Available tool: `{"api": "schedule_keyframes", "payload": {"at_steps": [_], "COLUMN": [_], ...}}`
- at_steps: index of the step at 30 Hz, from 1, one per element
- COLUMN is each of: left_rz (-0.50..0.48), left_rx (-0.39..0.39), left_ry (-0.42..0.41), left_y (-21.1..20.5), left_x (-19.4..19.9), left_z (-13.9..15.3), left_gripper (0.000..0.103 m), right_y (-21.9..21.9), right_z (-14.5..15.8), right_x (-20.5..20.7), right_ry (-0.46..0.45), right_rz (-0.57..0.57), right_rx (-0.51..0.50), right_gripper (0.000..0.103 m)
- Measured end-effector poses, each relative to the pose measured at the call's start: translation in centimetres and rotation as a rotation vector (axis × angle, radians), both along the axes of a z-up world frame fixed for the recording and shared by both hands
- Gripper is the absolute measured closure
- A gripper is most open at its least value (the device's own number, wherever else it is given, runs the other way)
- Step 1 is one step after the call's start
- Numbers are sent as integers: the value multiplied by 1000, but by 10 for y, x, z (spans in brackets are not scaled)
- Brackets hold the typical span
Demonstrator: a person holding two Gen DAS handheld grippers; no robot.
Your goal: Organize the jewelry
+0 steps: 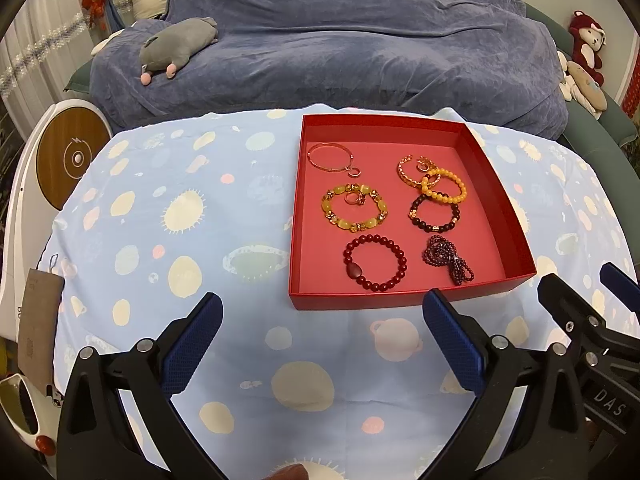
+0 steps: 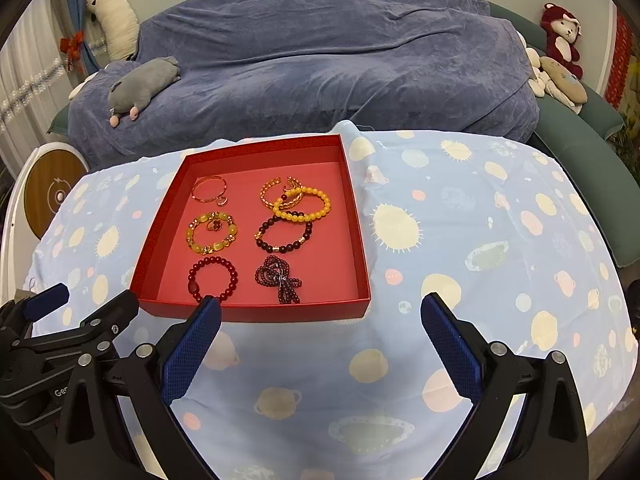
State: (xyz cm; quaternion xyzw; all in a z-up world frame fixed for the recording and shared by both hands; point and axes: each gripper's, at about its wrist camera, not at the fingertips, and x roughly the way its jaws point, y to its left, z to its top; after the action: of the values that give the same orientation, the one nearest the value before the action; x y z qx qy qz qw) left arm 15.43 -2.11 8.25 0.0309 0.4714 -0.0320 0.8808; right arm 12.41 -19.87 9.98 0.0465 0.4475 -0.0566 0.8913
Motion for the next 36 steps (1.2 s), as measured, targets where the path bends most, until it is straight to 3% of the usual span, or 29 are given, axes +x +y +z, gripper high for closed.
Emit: {"api": "schedule_keyframes", "payload": {"at_steps": [36], "left_rz": [12], "left_rx": [42], "left_ry": [0], "left_y": [3], "left_x": [-2], "left_z": [2], "left_gripper": [7], "right_y": [7], "right_z": [1], "right_x": [-4], "right_ry": [-2], "right_rz": [10], "right_rx": [-4], "right_gripper": [7]}}
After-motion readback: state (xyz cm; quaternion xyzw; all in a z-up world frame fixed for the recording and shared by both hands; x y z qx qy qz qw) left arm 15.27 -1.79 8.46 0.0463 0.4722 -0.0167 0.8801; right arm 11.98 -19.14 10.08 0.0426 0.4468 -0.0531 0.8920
